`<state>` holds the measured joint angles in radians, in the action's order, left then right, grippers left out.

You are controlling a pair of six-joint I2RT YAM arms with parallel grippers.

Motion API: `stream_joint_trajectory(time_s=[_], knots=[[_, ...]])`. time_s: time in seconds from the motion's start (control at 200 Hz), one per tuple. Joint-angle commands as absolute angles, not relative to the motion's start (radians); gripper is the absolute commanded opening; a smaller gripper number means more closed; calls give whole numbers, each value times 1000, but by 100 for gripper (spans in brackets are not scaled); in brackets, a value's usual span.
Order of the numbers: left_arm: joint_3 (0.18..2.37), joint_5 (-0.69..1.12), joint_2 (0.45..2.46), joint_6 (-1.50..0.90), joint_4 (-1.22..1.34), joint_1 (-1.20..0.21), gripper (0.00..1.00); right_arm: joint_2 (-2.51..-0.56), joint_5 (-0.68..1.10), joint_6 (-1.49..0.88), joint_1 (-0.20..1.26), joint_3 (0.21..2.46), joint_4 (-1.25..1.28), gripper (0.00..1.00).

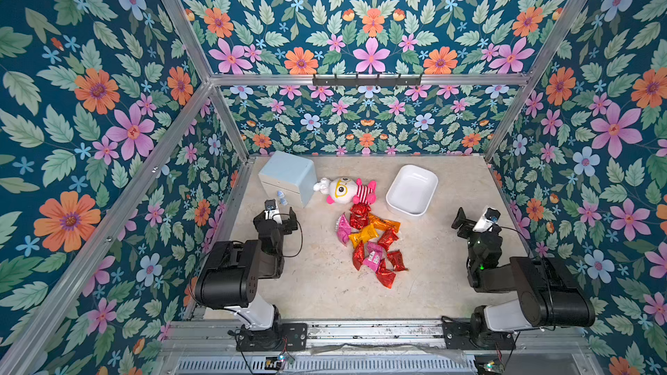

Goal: Put the tea bags into the storage box
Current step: Pick up the tea bag from the center of the board.

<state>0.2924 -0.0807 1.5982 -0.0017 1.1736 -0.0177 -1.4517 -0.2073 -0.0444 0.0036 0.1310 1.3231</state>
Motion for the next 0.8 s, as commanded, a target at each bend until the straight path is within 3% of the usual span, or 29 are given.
stream_joint_trajectory(time_s=[0.0, 0.795], knots=[[296, -77, 1597, -5, 1195, -18, 99, -1452, -204, -50, 3, 136, 1341, 100], [297, -77, 1598, -5, 1192, -17, 99, -1451, -202, -48, 5, 135, 1348, 99]])
